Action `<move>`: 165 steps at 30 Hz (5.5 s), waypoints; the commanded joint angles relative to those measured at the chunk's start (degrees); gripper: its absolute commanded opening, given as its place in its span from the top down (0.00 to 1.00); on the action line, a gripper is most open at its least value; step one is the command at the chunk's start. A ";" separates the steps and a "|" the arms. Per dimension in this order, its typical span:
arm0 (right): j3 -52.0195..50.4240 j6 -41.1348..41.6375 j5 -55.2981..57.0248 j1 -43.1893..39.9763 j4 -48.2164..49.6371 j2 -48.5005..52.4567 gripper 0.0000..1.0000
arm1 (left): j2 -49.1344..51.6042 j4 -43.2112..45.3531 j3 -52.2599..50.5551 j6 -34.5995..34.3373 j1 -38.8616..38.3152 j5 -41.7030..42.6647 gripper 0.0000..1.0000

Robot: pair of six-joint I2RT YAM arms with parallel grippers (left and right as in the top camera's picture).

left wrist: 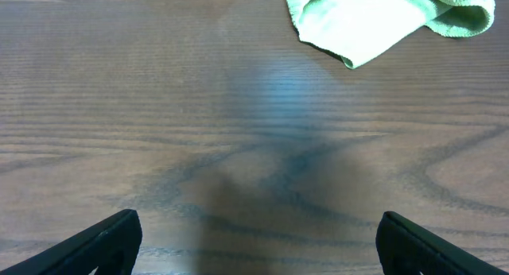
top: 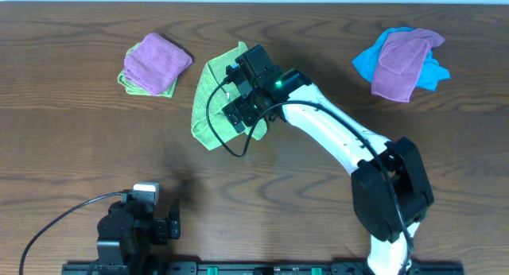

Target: Fold the cloth

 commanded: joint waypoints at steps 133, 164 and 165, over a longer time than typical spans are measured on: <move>5.49 2.78 -18.53 -18.58 -10.60 12.92 0.42 | 18.43 12.26 3.28 -9.77 -0.24 22.93 0.05; 5.62 0.68 -32.89 -3.06 -5.11 10.58 0.99 | 18.43 12.26 3.28 -9.75 -0.24 22.27 0.05; 5.62 0.52 -32.89 -1.57 -4.90 10.58 0.99 | 18.43 12.26 3.28 -9.75 -0.24 22.25 0.05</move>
